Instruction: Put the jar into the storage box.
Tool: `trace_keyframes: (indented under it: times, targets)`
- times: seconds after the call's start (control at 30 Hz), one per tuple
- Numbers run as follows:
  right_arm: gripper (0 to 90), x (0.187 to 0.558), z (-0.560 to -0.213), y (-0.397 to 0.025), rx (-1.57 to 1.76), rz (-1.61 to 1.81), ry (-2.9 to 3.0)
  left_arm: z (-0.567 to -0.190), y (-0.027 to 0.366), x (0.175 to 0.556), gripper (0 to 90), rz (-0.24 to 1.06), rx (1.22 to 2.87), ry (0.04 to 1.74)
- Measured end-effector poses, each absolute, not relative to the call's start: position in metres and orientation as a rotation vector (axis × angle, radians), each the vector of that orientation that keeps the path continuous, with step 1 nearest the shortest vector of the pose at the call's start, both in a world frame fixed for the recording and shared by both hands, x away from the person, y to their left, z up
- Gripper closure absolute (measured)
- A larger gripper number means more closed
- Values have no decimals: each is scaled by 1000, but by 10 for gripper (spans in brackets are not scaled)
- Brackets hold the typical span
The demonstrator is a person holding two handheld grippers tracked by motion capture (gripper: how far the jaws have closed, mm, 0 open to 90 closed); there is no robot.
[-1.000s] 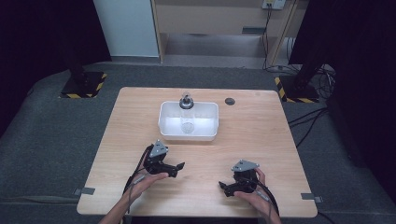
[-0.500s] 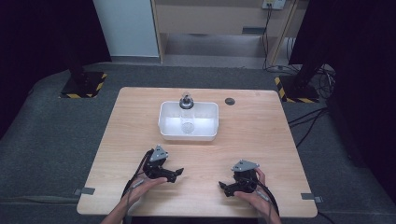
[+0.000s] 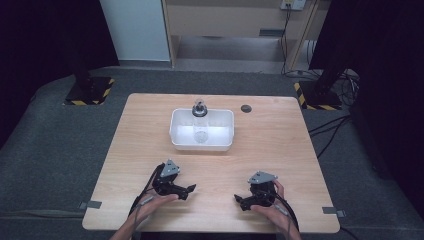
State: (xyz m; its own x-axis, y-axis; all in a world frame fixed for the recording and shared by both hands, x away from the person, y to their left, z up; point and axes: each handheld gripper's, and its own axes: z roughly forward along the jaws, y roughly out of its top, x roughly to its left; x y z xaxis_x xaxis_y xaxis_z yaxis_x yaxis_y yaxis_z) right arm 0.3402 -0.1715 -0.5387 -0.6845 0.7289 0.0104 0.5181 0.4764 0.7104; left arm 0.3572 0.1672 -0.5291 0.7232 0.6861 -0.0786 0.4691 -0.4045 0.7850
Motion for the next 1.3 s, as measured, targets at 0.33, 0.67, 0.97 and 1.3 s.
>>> trace_keyframes:
  times: [0.33,0.67,0.97,1.3]
  targets:
    - [7,340,-539,-172,1059,1021,2433,-531,172,350,14,329,2091,879]
    - [7,340,-539,-172,1059,1021,2433,-534,178,343,15,327,2104,884]
    - [7,340,-539,-172,1059,1021,2433,-532,182,340,15,329,2111,885]
    - [7,340,-539,-172,1059,1021,2433,-534,183,341,15,317,2131,891]
